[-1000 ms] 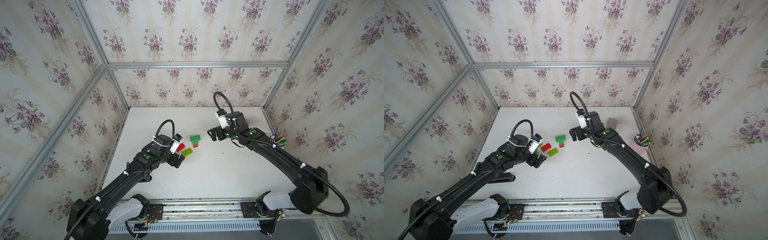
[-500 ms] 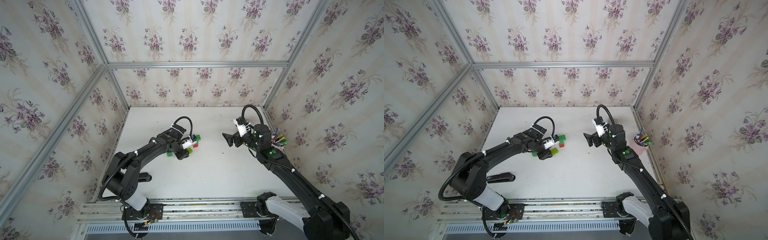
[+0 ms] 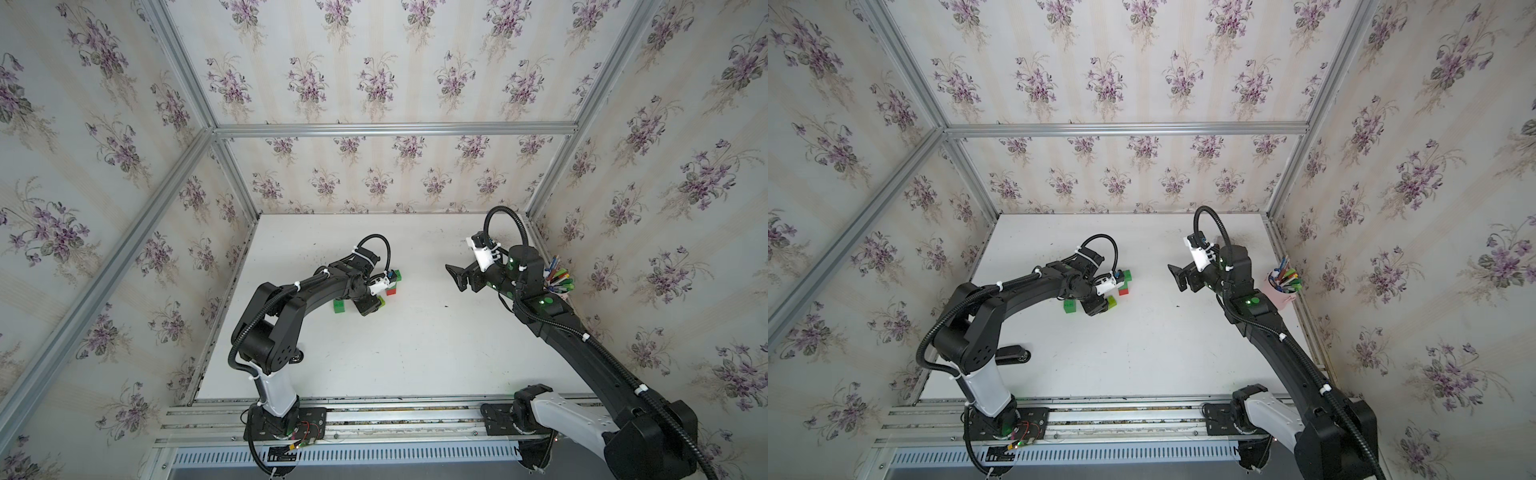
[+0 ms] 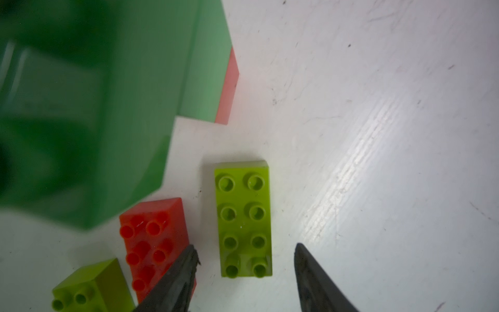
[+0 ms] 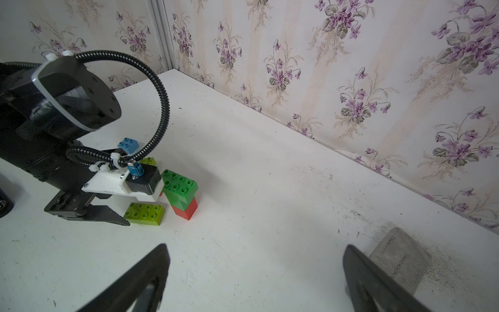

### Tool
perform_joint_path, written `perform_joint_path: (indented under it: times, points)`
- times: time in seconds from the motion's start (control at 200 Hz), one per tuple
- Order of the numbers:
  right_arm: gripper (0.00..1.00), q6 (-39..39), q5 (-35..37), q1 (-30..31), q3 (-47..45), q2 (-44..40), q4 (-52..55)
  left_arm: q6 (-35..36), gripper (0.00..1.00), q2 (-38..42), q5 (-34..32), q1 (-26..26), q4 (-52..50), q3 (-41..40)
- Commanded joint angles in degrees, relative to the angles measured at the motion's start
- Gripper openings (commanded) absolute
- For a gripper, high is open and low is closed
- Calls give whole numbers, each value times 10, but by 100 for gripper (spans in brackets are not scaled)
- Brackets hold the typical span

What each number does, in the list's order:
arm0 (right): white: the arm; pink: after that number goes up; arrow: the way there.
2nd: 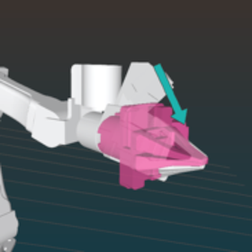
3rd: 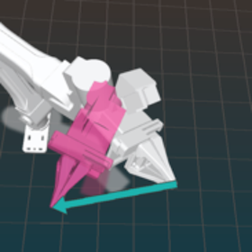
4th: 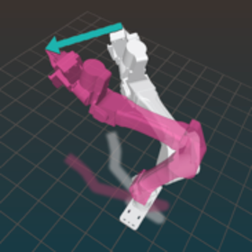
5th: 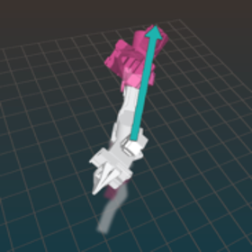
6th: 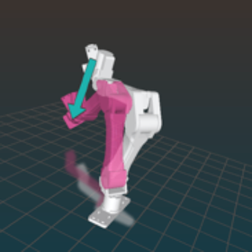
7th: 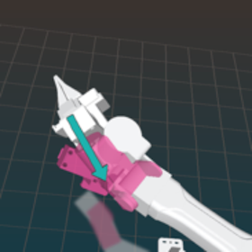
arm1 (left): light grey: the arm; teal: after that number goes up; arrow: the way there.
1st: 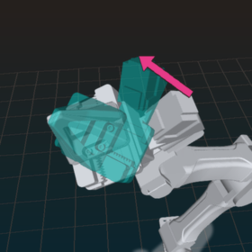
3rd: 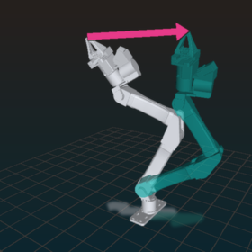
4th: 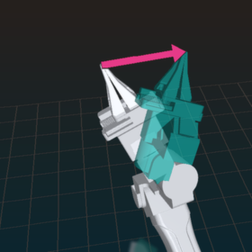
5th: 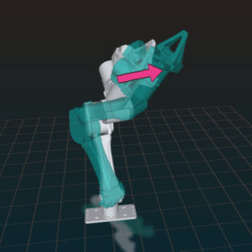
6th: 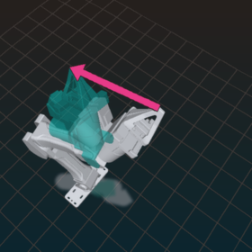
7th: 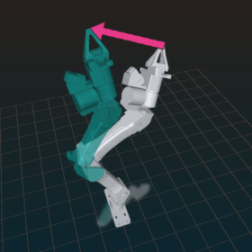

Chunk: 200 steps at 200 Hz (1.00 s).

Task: Assemble a spoon with lego
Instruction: Move the lego brick at the center of the board.

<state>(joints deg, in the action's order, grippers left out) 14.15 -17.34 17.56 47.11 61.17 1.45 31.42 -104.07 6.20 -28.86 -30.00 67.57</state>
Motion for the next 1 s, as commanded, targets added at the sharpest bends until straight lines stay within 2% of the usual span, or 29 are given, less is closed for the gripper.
perform_joint_path:
  times: [0.0, 0.14, 0.165, 0.34, 0.784, 0.909, 0.994]
  points:
    - [100, 17, -1, -1, 7, 1, -1, 23, 58, -8, -5, 2, 2, 4]
    - [99, 18, -1, -1, 9, -1, 3, 24, 56, -17, 5, 4, 3, 2]
    - [100, 18, -1, -1, 10, -1, 3, 24, 51, -18, 8, 4, 3, 1]
    - [100, 23, 1, -1, 13, -4, 9, 18, 43, -15, 11, 3, 11, -14]
    - [99, 32, 4, -1, 3, -12, 10, 16, 33, 32, 9, -5, 49, -72]
    - [99, 48, -8, -1, -12, -23, 7, 18, 28, 42, 21, -12, 49, -87]
    - [99, 84, -41, -1, -18, -25, 29, 23, 26, 59, 35, -27, 50, -103]
